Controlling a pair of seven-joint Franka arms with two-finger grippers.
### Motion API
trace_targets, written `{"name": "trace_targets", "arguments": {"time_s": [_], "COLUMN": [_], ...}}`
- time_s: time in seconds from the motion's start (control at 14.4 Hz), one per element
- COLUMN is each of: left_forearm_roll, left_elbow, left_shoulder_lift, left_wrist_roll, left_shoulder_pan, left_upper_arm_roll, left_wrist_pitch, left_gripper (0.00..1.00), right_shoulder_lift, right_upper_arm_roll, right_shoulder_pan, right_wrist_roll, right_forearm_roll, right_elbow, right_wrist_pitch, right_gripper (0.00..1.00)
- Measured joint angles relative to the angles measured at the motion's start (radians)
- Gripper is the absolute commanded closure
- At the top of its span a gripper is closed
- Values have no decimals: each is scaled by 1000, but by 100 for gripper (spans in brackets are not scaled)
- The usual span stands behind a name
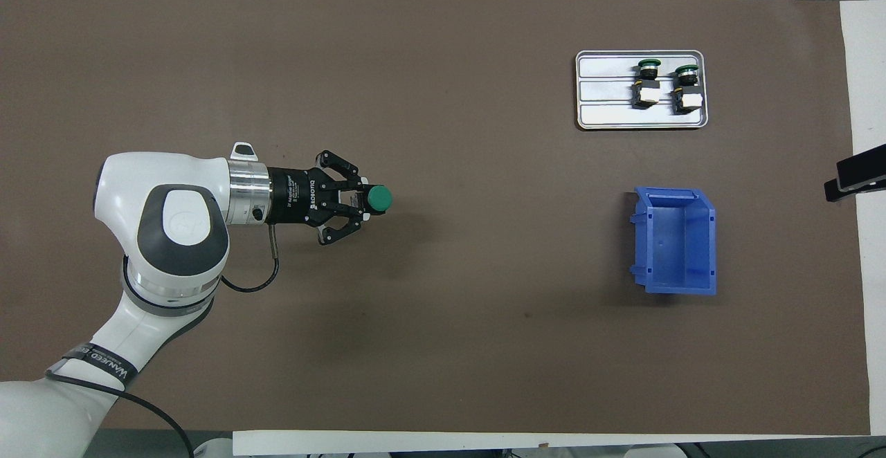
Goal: Place and press button with both arms
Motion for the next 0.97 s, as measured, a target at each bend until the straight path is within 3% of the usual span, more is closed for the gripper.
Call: {"name": "trace_targets", "arguments": {"time_s": [0.49, 0.97], "left_forearm_roll": [-264, -331], "left_elbow": [-67, -76], "left_shoulder_lift": [29, 79], "left_wrist_roll": [200, 322], "left_shoulder_pan": [1, 1], "left_upper_arm_roll": [-1, -2], "left_wrist_pitch": [19, -5], "left_gripper": [95, 96], "right_shoulder_lift": [0, 0], "right_upper_arm_roll": [0, 0], "right_shoulder_pan": [0, 0], "right_wrist_roll": [0, 0], "right_forearm_roll": [0, 0], "right_elbow": [0, 0], "right_wrist_pitch": [0, 0], "right_gripper": [0, 0]}}
